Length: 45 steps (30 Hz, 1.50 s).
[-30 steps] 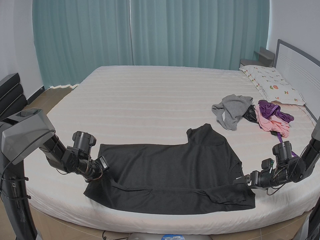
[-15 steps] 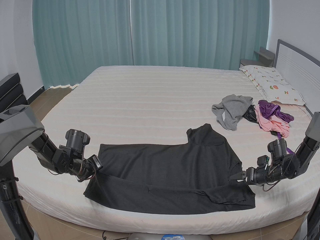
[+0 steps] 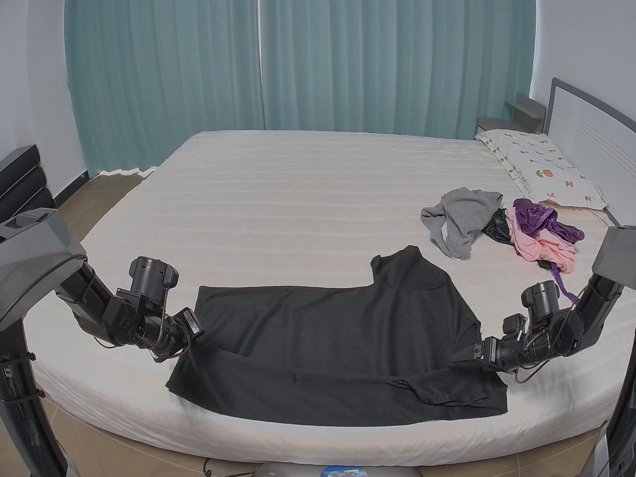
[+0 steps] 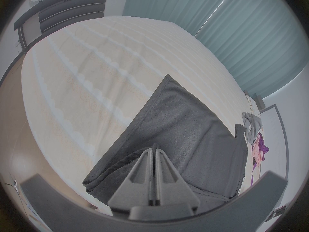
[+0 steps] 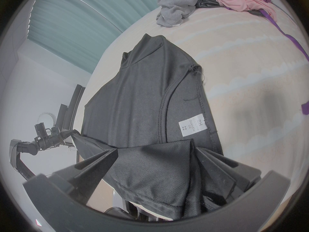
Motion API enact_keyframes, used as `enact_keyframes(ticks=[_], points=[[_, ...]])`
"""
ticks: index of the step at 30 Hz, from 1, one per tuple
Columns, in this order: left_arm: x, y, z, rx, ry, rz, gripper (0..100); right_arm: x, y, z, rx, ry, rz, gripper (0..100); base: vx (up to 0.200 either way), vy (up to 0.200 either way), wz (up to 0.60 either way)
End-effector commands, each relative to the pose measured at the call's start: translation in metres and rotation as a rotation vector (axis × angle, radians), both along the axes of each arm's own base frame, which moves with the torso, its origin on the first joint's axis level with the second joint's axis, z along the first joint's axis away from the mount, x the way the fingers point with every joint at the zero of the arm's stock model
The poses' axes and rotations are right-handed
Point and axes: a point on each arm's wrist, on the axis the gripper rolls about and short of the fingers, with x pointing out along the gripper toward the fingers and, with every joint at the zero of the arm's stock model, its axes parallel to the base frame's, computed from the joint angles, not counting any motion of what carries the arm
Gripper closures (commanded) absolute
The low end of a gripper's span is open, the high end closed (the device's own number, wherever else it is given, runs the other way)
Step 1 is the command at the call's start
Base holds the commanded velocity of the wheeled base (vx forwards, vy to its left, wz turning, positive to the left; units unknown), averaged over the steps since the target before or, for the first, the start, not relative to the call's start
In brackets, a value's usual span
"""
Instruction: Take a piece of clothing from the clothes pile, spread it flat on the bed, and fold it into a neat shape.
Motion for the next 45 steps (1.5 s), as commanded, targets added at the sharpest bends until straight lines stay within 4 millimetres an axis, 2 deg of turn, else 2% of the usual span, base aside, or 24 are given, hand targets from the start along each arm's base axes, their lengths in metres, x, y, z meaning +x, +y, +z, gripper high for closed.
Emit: enact_keyframes(ticks=[1,2,16,23,26,34,37,45], points=[[0.000,0.000,0.000,0.000,0.000,0.000,100,0.000,0.000,-0.008,0.002,0.025,0.004,0,0.000,0.000,0.00],[0.000,0.000,0.000,0.000,0.001,0.000,100,-0.001,0.000,-0.009,-0.001,0.028,0.008,100,0.000,0.000,0.00],[-0.010,0.002,-0.003,0.005,0.028,-0.001,100,-0.008,-0.005,-0.005,-0.008,0.022,0.013,100,0.000,0.000,0.00],[-0.022,0.004,0.003,0.007,0.030,-0.002,100,-0.024,-0.008,0.021,0.010,-0.032,0.013,100,0.000,0.000,0.00],[-0.030,0.007,0.010,0.007,0.019,0.002,100,-0.037,-0.014,0.039,0.027,-0.076,0.000,100,0.000,0.000,0.00],[-0.048,0.010,0.019,0.009,0.015,-0.001,100,-0.066,-0.018,0.060,0.037,-0.124,-0.010,100,0.000,0.000,0.00],[-0.059,0.012,0.022,0.010,0.019,-0.001,100,-0.082,-0.018,0.075,0.047,-0.175,-0.011,100,0.000,0.000,0.00],[-0.079,0.015,0.029,0.006,0.018,-0.002,100,-0.113,-0.016,0.092,0.048,-0.244,-0.009,100,0.000,0.000,0.00]])
